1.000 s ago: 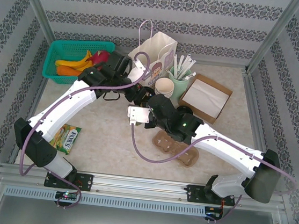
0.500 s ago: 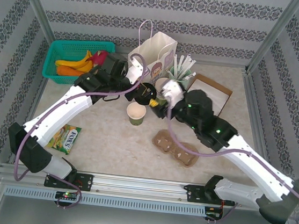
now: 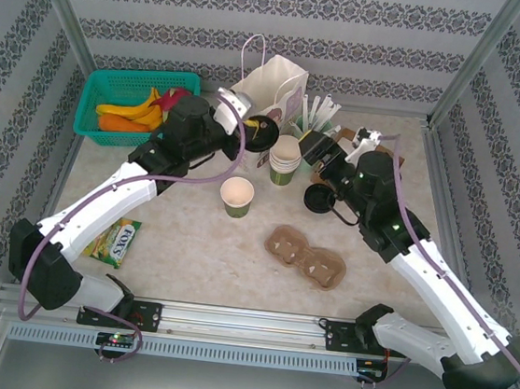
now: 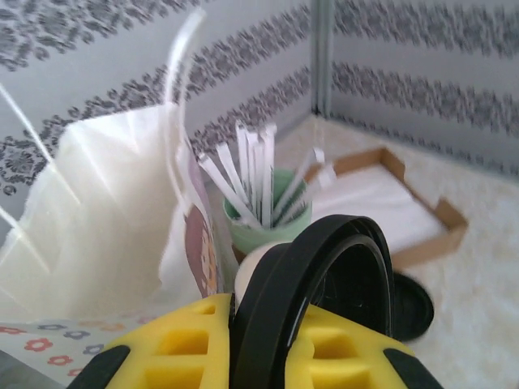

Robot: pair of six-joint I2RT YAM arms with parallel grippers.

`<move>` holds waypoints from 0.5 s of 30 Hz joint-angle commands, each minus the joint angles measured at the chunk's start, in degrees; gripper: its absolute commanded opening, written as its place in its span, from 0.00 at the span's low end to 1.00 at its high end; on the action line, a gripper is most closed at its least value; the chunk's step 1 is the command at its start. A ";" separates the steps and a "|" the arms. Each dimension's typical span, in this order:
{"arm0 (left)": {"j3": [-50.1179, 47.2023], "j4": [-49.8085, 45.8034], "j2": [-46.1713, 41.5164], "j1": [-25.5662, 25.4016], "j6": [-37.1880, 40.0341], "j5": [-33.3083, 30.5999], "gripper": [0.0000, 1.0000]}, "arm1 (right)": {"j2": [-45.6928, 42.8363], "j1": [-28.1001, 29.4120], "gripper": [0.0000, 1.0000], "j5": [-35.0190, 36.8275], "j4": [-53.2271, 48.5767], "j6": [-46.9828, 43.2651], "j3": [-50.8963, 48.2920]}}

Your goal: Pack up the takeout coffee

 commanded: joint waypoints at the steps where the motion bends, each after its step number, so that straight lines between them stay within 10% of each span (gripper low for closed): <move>1: 2.43 6.88 -3.00 0.19 -22.53 -1.63 0.00 | 0.07 -0.56 0.86 -3.80 11.87 4.32 -4.30; 5: -2.47 14.67 -5.85 0.45 -40.91 -2.73 0.00 | 3.31 -0.52 0.87 -10.94 27.97 0.08 -7.69; 15: -5.94 23.70 -5.06 0.68 -55.45 -2.11 0.00 | 15.35 2.17 0.94 -20.62 54.30 -11.21 -5.47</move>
